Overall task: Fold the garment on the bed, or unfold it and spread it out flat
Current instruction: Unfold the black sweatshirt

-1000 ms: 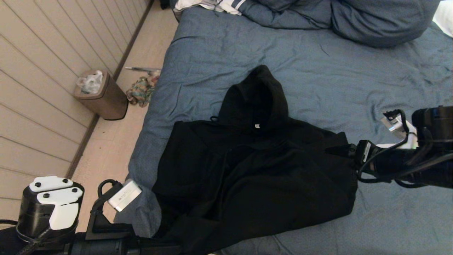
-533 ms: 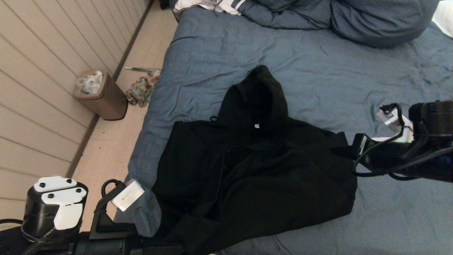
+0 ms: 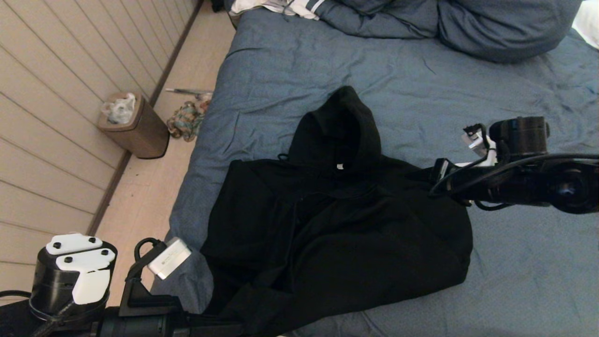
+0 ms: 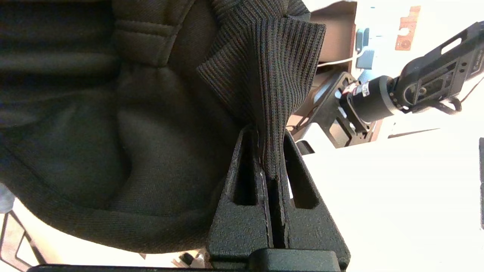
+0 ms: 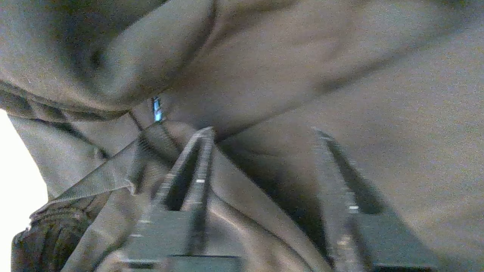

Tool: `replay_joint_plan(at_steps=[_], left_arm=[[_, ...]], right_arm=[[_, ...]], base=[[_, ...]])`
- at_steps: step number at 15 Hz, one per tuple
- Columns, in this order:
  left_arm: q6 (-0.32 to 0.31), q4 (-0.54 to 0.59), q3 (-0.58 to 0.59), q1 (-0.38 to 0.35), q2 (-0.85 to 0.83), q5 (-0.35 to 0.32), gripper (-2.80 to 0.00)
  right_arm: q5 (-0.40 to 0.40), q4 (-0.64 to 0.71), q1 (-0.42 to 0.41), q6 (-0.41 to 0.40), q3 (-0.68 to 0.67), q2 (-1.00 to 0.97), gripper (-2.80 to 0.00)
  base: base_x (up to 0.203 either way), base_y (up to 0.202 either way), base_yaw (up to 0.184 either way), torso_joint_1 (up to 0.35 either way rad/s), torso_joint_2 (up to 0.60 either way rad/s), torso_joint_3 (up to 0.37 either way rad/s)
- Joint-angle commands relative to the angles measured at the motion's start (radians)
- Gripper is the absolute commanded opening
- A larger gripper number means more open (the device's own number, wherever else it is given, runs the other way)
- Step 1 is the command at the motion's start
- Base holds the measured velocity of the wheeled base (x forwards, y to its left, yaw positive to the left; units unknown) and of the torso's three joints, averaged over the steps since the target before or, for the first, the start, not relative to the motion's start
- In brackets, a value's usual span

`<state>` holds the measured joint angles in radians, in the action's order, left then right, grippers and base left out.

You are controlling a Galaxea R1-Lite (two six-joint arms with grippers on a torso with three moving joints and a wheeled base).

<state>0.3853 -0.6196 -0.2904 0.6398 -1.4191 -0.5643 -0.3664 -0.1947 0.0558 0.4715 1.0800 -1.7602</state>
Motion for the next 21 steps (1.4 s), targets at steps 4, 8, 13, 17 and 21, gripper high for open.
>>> replay_joint_plan(at_steps=[4,8,13,17,21], left_arm=[[0.004,-0.005,-0.003,0.000,0.016,-0.002,-2.80],[0.003,-0.005,0.004,0.000,0.019,-0.002,-2.80],[0.003,-0.003,0.005,-0.002,0.033,-0.001,-2.80],[0.003,-0.003,0.006,0.000,0.028,-0.002,-2.80],[0.003,-0.003,0.005,-0.002,0.029,-0.002,-2.80]], right_arm=[[-0.010,-0.004,0.106,-0.003,0.102,-0.084,0.00],[-0.008,0.000,0.168,-0.019,0.138,-0.121,0.00],[-0.012,0.071,0.186,-0.051,0.062,-0.043,0.00],[-0.041,0.078,0.185,-0.146,-0.051,-0.025,0.00],[-0.042,0.072,0.184,-0.155,-0.066,-0.029,-2.80]], base=[[0.000,0.000,0.000,0.000,0.00,0.000],[0.000,0.000,0.000,0.000,0.00,0.000],[0.000,0.000,0.000,0.000,0.00,0.000],[0.000,0.000,0.000,0.000,0.00,0.000],[0.000,0.000,0.000,0.000,0.00,0.000]])
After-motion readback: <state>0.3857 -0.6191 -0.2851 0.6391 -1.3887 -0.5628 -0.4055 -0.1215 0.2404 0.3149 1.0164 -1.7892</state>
